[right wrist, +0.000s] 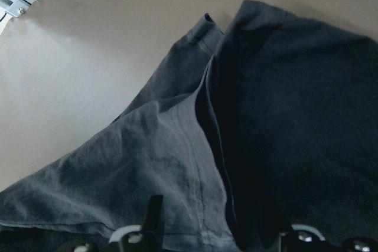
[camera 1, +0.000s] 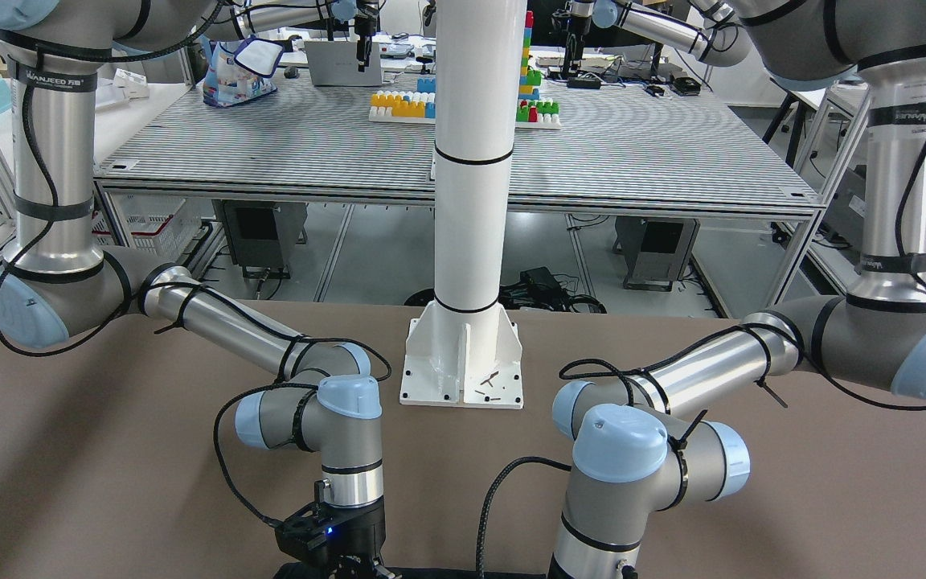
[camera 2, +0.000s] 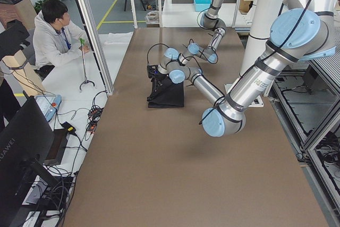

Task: Fold clothes
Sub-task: 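Lower the folded edge onto the shirt and open both grippers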

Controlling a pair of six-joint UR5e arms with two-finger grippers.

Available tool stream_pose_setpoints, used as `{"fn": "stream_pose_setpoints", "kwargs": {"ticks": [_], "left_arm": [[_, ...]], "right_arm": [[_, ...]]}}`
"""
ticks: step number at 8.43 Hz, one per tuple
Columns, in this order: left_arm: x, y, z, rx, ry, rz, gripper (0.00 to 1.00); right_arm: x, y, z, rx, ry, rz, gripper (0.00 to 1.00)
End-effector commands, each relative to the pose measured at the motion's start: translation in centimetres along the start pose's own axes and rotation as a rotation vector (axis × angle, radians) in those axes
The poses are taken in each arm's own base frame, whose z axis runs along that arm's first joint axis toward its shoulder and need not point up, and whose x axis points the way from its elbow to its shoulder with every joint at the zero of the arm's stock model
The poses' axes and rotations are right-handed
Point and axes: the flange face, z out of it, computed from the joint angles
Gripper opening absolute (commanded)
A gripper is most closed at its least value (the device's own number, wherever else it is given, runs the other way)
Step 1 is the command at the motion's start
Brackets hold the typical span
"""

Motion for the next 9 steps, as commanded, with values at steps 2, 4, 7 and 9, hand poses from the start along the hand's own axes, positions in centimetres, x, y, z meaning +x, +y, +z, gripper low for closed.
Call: {"fn": "stream_pose_setpoints", "kwargs": {"ticks": [2, 4, 7, 9], "left_arm": [[-0.5, 0.0, 0.3, -0.001, -0.006, 0.001, 1.0], [-0.5, 0.0, 0.3, -0.001, -0.006, 0.001, 1.0], [-0.6, 0.0, 0.4, -0.001, -0.007, -0.001, 1.0], [-0.7, 0.0, 0.3, 0.001, -0.006, -0.001, 1.0]], "right_arm": [[-0.2, 2.3, 0.6, 0.033, -0.008, -0.016, 0.48], [-0.2, 2.2, 0.6, 0.033, -0.012, -0.018, 0.13], [-0.7, 0.3, 0.9, 0.057, -0.013, -0.141, 0.0], [-1.3, -4.4, 2.0, 0.085, 0.012, -0.217, 0.0]]}}
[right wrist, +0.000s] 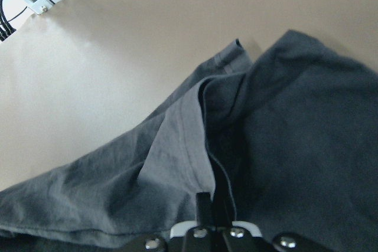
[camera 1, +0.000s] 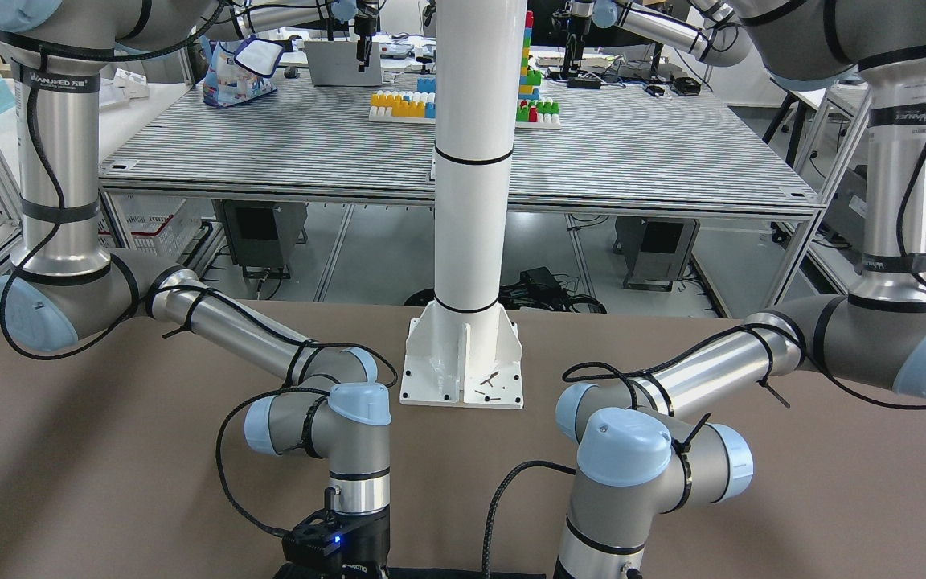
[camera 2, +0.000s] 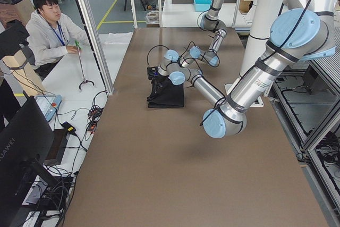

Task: Fold clothes
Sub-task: 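Lower the folded edge onto the shirt and open both grippers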

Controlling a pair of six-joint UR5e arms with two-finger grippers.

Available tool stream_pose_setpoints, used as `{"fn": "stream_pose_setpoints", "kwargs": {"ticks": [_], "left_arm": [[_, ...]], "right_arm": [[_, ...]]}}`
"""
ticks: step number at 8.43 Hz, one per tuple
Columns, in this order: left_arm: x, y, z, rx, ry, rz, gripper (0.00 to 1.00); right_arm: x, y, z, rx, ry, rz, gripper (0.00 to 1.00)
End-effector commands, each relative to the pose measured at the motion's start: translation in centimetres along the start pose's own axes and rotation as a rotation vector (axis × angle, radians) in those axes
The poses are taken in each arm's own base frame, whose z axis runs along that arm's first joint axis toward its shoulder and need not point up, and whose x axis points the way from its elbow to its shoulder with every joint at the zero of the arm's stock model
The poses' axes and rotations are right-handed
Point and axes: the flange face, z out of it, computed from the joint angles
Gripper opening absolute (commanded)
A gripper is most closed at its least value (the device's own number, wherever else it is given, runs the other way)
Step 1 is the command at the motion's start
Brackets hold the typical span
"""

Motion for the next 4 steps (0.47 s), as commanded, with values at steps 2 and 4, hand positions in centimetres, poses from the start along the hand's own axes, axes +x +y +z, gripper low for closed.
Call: {"fn": "stream_pose_setpoints", "kwargs": {"ticks": [2, 4], "left_arm": [[-0.8, 0.3, -0.6, 0.001, 0.009, 0.001, 1.0], [-1.8, 0.5, -1.2, 0.0, 0.015, 0.002, 1.0]], "right_arm": [[-0.5, -8.3, 5.2, 0.021, 0.091, -0.134, 0.0], [-1.6, -11.2, 9.3, 0.028, 0.103, -0.166, 0.0]]}}
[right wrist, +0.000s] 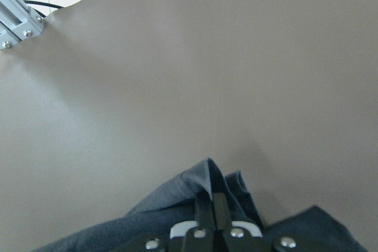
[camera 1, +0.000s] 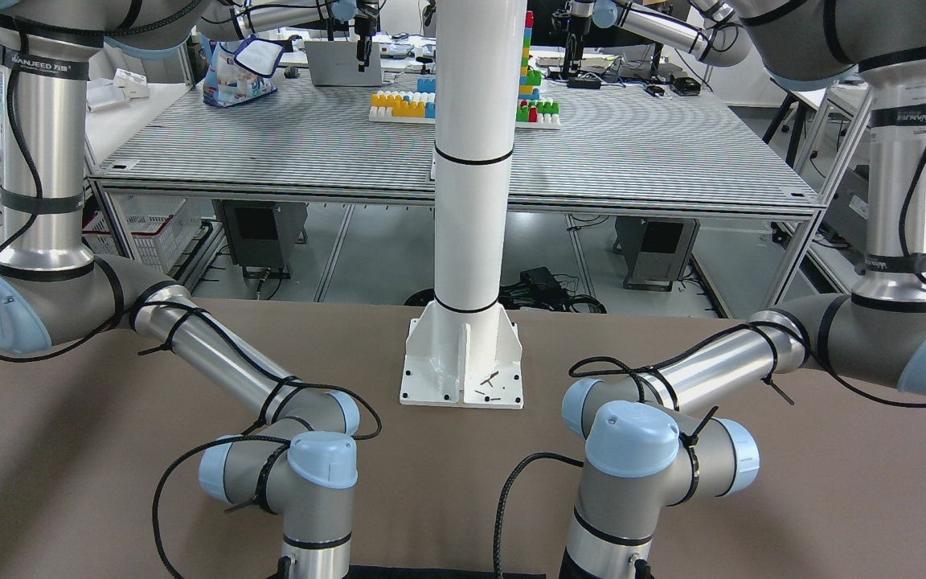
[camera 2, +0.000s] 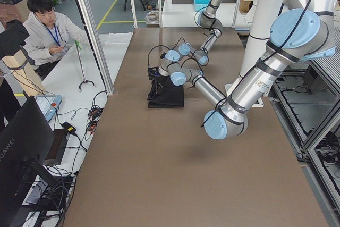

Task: Fold clothes
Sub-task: 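Lower the folded edge onto the shirt and open both grippers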

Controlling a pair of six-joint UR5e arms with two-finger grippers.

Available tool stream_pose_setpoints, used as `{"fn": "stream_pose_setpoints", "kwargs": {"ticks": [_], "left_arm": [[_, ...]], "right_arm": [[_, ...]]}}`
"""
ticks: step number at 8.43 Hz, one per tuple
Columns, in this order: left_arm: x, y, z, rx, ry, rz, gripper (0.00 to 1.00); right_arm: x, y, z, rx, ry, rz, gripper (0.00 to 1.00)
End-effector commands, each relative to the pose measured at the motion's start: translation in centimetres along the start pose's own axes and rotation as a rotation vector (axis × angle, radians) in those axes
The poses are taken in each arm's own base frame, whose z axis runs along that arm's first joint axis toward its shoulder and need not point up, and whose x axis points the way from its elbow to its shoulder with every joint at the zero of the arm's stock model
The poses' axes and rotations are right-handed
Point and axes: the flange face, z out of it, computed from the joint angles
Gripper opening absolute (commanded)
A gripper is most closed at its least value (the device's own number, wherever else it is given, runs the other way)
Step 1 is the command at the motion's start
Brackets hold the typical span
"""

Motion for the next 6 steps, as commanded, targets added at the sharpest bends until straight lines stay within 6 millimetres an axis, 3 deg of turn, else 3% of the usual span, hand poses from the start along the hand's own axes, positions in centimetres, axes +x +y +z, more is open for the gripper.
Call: {"fn": "stream_pose_setpoints", "kwargs": {"ticks": [1, 2, 3, 4, 5, 6], "left_arm": [[-0.8, 0.2, -0.5, -0.001, 0.006, 0.001, 1.0], [-0.8, 0.2, -0.5, -0.001, 0.006, 0.001, 1.0], [-0.8, 0.2, -0.5, 0.001, 0.006, 0.001, 1.0], [-0.7, 0.2, -0.8, 0.0, 0.012, 0.002, 1.0], [-0.6, 0.3, -1.2, -0.001, 0.018, 0.002, 1.0], [-0.4, 0.2, -1.8, 0.002, 0.026, 0.004, 1.0]], "right_arm": [[0.9, -3.8, 5.6, 0.014, 0.029, -0.105, 0.01], [1.1, -4.3, 5.8, 0.018, 0.033, -0.155, 0.94], [0.8, -4.3, 5.6, 0.005, 0.027, -0.212, 0.94], [0.6, -5.8, 5.1, -0.051, 0.011, -0.266, 0.94], [0.4, -8.3, 4.3, -0.094, -0.01, -0.293, 0.94], [1.4, -10.5, 4.1, -0.128, -0.009, -0.354, 0.94]]}}
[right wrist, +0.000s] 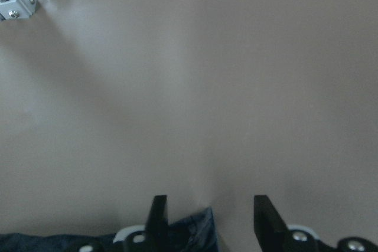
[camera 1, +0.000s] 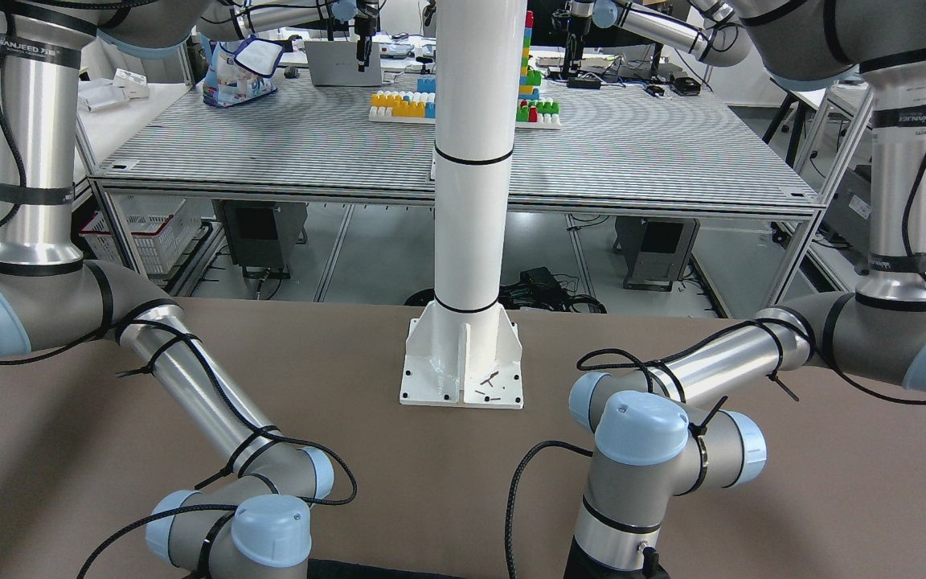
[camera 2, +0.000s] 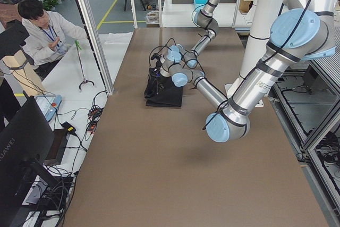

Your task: Fold clothes

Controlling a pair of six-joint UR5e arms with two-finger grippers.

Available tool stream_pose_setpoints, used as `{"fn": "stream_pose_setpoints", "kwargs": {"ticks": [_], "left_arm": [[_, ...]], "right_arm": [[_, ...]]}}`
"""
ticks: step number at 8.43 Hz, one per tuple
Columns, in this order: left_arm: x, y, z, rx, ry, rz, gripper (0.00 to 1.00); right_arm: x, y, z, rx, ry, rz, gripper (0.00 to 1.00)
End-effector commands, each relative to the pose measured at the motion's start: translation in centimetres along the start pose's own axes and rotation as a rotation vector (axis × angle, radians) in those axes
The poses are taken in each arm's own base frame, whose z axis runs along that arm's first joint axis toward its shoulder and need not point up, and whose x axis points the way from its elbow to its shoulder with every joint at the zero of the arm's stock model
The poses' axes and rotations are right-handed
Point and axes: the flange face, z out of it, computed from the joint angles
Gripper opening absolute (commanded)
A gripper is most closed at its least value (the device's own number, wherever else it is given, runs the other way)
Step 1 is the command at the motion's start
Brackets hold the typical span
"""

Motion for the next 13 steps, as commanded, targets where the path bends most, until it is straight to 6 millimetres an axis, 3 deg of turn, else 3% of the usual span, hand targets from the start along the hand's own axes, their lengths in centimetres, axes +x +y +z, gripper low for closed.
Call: {"fn": "stream_pose_setpoints", "kwargs": {"ticks": [1, 2, 3, 5, 6, 8, 10, 12, 13], "left_arm": [[-1.2, 0.1, -0.4, -0.005, -0.005, 0.001, 1.0], [-3.9, 0.2, -0.1, -0.002, -0.027, 0.079, 1.0], [-8.4, -0.3, -1.1, 0.004, -0.051, 0.22, 1.0], [-18.0, -1.9, -3.6, 0.023, -0.128, 0.342, 1.0], [-23.0, -3.5, -4.8, 0.031, -0.185, 0.406, 1.0], [-33.5, -9.1, -8.2, 0.049, -0.333, 0.575, 1.0], [-41.9, -12.7, -11.3, 0.04, -0.462, 0.654, 1.0], [-48.9, -14.2, -14.3, 0.013, -0.558, 0.691, 1.0], [-52.3, -14.8, -16.6, 0.027, -0.604, 0.665, 1.0]], "right_arm": [[4.9, -4.6, -1.4, -0.096, -0.003, -0.155, 0.94], [9.5, -6.0, -2.9, -0.131, -0.015, -0.213, 0.94], [15.0, -5.8, -4.1, -0.155, 0.005, -0.273, 0.94], [23.6, -3.4, -6.2, -0.199, 0.096, -0.401, 0.94], [28.1, -4.6, -7.7, -0.193, 0.132, -0.466, 0.94], [36.5, -9.3, -9.9, -0.175, 0.217, -0.614, 0.94], [45.2, -14.8, -13.8, -0.157, 0.307, -0.713, 0.94], [50.8, -19.1, -17.7, -0.155, 0.389, -0.743, 0.94], [53.2, -20.0, -19.2, -0.152, 0.416, -0.73, 0.94]]}}
